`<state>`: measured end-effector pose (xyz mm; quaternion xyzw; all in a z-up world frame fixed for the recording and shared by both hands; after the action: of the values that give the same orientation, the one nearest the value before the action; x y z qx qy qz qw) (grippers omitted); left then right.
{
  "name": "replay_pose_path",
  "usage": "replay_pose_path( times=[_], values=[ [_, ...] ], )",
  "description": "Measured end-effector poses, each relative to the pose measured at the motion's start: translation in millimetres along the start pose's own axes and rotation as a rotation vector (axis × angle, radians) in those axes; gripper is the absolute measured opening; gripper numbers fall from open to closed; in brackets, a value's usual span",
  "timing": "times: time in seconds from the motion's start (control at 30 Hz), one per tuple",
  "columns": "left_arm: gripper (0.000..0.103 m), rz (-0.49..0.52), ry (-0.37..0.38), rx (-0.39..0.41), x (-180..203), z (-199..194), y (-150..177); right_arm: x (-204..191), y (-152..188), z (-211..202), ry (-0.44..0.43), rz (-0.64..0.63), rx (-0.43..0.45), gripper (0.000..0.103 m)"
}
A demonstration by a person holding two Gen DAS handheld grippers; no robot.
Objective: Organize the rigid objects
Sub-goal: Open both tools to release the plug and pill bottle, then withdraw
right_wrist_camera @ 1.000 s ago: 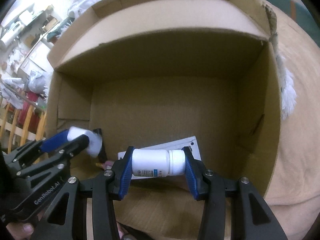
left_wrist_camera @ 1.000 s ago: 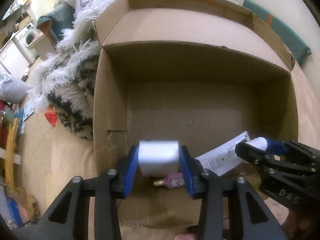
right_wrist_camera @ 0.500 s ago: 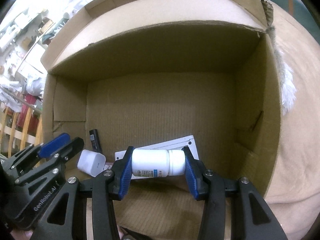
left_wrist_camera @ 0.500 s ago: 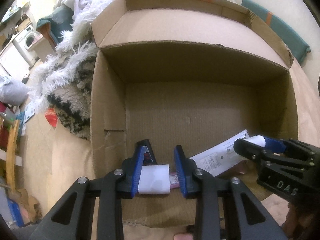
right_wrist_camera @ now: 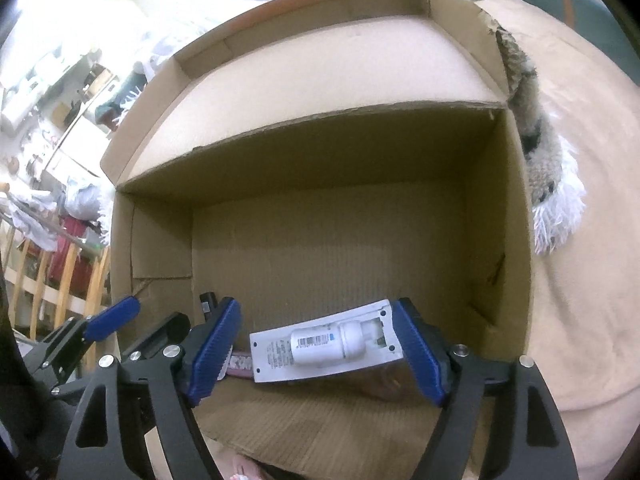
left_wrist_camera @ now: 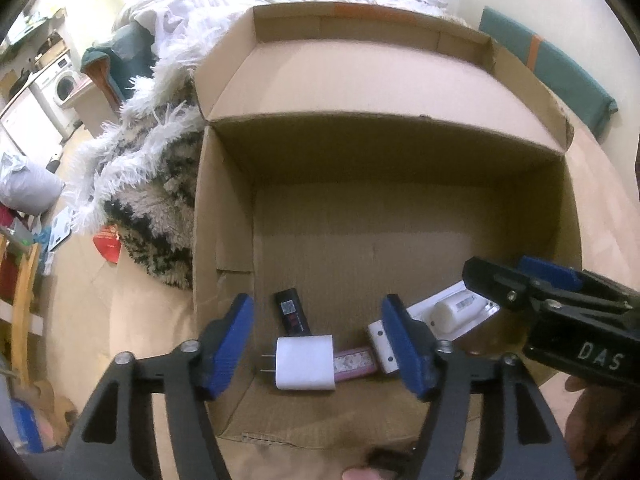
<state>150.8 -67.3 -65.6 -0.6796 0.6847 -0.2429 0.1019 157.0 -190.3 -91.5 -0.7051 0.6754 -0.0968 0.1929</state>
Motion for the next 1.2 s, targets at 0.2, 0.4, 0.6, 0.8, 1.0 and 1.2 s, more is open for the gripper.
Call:
replay_pose_path(
  times=[0.2, 0.4, 0.6, 0.8, 1.0, 1.2],
  values=[
    [0.066, -0.018, 0.004, -0.013, -5, 2, -1, 3, -3, -3, -0.005, 0.003, 0.0, 0.086],
    [0.066, -0.025, -0.004, -0.009, -7, 1, 0, 3, -2, -4, -0.003, 0.004, 0.001, 0.087],
    [0.066, -0.036, 0.002, 0.005, -7, -2, 0, 8, -4, -6, 0.024, 0.035, 0.006, 0.087],
    [0.066, -0.029, -0.012, 0.014, -7, -7, 3, 12, -4, -11, 0.001, 0.056, 0.003, 0.087],
    [0.066, -0.016, -0.02, 0.018, -6, -20, 4, 9, -2, -22, -0.007, 0.041, 0.025, 0.087],
    [0.066, -0.02, -0.035, 0.032, -5, -42, 8, 11, 8, -46, -0.013, 0.051, 0.054, 0.087]
  ],
)
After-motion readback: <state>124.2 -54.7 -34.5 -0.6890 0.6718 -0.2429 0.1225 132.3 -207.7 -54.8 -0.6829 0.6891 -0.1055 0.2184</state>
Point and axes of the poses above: each gripper's, at about its wrist camera, not at the fingertips, and z roughly the way its jaws point, x to its right, y to its underside, the point moved 2 cm from there along z, roughly the way its jaws point, and after that the axes turned 14 degrees about y, right-handed, at the moved point
